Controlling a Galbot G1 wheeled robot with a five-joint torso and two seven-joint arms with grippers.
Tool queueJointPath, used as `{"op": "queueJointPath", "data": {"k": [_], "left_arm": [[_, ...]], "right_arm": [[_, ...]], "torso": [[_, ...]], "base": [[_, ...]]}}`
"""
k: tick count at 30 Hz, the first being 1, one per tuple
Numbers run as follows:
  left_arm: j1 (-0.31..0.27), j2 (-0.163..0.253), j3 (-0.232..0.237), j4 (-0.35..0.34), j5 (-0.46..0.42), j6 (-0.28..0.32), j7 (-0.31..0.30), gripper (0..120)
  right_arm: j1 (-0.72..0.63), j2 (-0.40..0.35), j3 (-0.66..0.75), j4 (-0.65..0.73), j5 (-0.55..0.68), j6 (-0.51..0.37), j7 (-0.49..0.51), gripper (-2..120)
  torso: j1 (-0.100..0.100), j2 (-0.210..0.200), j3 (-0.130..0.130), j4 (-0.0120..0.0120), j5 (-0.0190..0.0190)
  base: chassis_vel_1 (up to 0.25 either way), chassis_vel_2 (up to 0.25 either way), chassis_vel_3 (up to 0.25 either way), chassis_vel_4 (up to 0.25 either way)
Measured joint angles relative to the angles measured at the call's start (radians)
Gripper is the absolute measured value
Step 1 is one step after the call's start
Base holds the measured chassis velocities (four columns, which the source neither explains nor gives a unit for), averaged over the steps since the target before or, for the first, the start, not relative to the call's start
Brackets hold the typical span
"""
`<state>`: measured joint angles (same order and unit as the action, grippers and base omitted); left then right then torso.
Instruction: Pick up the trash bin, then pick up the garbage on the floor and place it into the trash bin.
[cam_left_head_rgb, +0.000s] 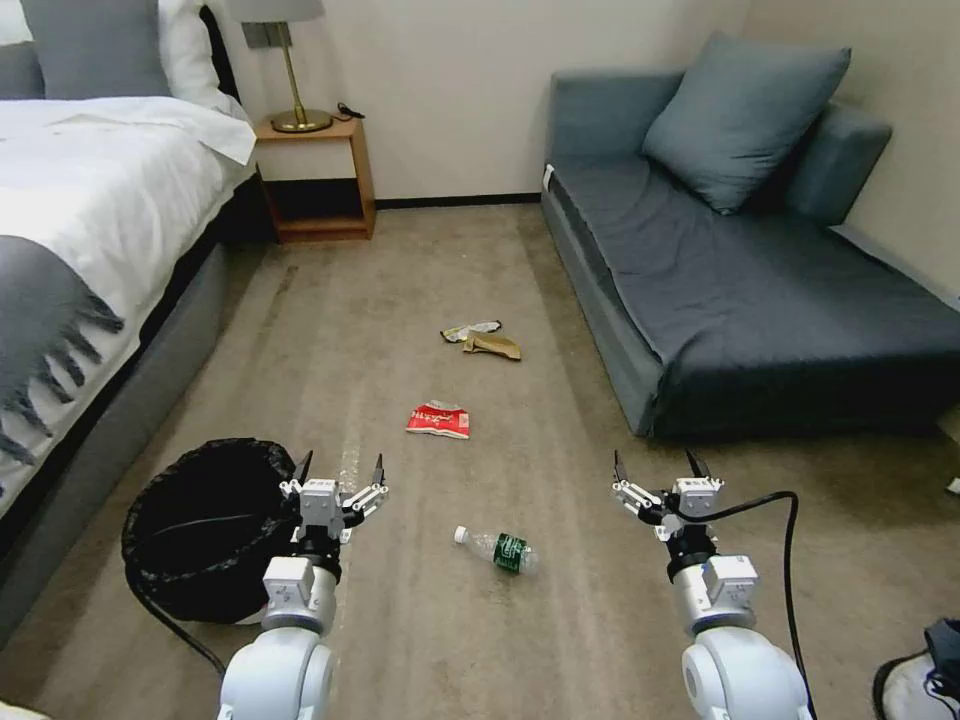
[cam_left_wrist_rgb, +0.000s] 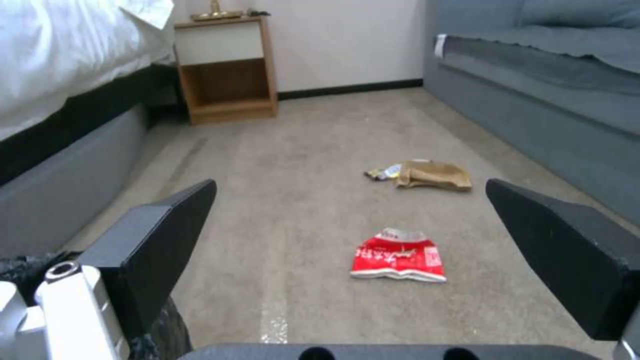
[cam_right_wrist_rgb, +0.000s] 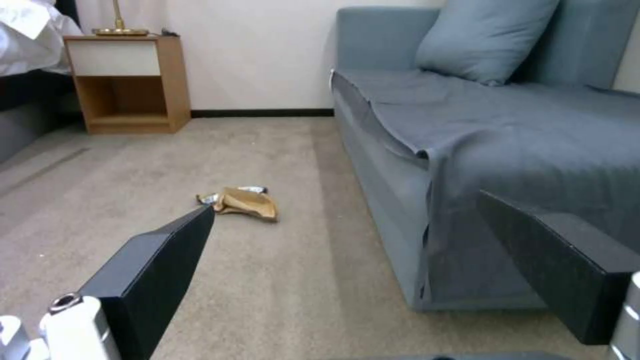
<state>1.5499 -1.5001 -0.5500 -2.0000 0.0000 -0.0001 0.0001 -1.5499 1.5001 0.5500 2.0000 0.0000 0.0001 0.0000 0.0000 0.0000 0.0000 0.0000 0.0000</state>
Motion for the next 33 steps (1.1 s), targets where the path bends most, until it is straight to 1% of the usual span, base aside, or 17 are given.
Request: {"op": "queueJointPath", "data": {"k": [16, 19, 20, 21, 22, 23, 24, 26, 27, 28, 29, 33], "left_arm": [[0.0, 0.0, 0.0, 0.0, 0.0, 0.0, 0.0, 100], [0.008, 0.0, -0.006, -0.011, -0.002, -0.002, -0.006, 100], [0.026, 0.0, -0.021, -0.037, -0.008, -0.011, -0.02, 100], [0.058, 0.0, -0.05, -0.084, -0.019, -0.029, -0.048, 100], [0.058, 0.0, -0.05, -0.084, -0.019, -0.029, -0.048, 100], [0.091, 0.0, -0.077, -0.129, -0.029, -0.048, -0.075, 100], [0.11, 0.0, -0.094, -0.157, -0.036, -0.059, -0.092, 100], [0.172, 0.0, -0.149, -0.245, -0.056, -0.094, -0.145, 100], [0.172, 0.0, -0.149, -0.245, -0.056, -0.094, -0.145, 100], [0.192, 0.002, -0.159, -0.268, -0.063, -0.104, -0.147, 100], [0.2, 0.004, -0.16, -0.273, -0.066, -0.106, -0.144, 100], [0.209, 0.011, -0.155, -0.274, -0.067, -0.109, -0.125, 100]], "right_arm": [[0.0, 0.0, 0.0, 0.0, 0.0, 0.0, 0.0, 100], [-0.01, 0.004, -0.006, 0.009, -0.005, 0.008, 0.002, 100], [-0.033, 0.013, -0.02, 0.03, -0.019, 0.026, 0.009, 100], [-0.079, 0.032, -0.052, 0.07, -0.047, 0.061, 0.02, 100], [-0.079, 0.032, -0.052, 0.07, -0.047, 0.061, 0.02, 100], [-0.125, 0.05, -0.083, 0.11, -0.076, 0.096, 0.033, 100], [-0.157, 0.063, -0.105, 0.139, -0.096, 0.121, 0.041, 100], [-0.241, 0.097, -0.161, 0.213, -0.147, 0.186, 0.064, 100], [-0.241, 0.097, -0.161, 0.213, -0.147, 0.186, 0.064, 100], [-0.26, 0.105, -0.178, 0.227, -0.153, 0.2, 0.075, 100], [-0.265, 0.108, -0.186, 0.229, -0.153, 0.203, 0.08, 100], [-0.261, 0.108, -0.186, 0.227, -0.15, 0.204, 0.084, 100]], "torso": [[0.0, 0.0, 0.0, 0.0, 0.0], [0.0, 0.0, 0.0, 0.0, -0.0001], [0.0, 0.0, 0.0, -0.0001, -0.0007], [0.0, 0.0, 0.0, -0.0001, -0.0001], [0.0, 0.0, 0.0, -0.0001, -0.0001], [0.0, 0.0, 0.0, 0.0, 0.0], [0.0, 0.0, 0.0, 0.0001, -0.0002], [0.0, 0.0, 0.0, 0.0, -0.0001], [0.0, 0.0, 0.0, 0.0, -0.0001], [0.0, 0.0, 0.0, 0.0003, 0.0], [0.0, 0.0, 0.0, 0.0001, -0.0001], [0.0, 0.0, 0.0, 0.0, -0.0002]], "base": [[0.0, 0.0, 0.0, 0.0], [0.0, 0.0, 0.0, 0.0], [0.0, 0.0, 0.0, 0.0], [0.0, 0.0, 0.0, 0.0], [0.0, 0.0, 0.0, 0.0], [0.0, 0.0, 0.0, 0.0], [0.0, 0.0, 0.0, 0.0], [0.0, 0.0, 0.0, 0.0], [0.0, 0.0, 0.0, 0.0], [0.0, 0.0, 0.0, 0.0], [0.0, 0.0, 0.0, 0.0], [0.0, 0.0, 0.0, 0.0]]}}
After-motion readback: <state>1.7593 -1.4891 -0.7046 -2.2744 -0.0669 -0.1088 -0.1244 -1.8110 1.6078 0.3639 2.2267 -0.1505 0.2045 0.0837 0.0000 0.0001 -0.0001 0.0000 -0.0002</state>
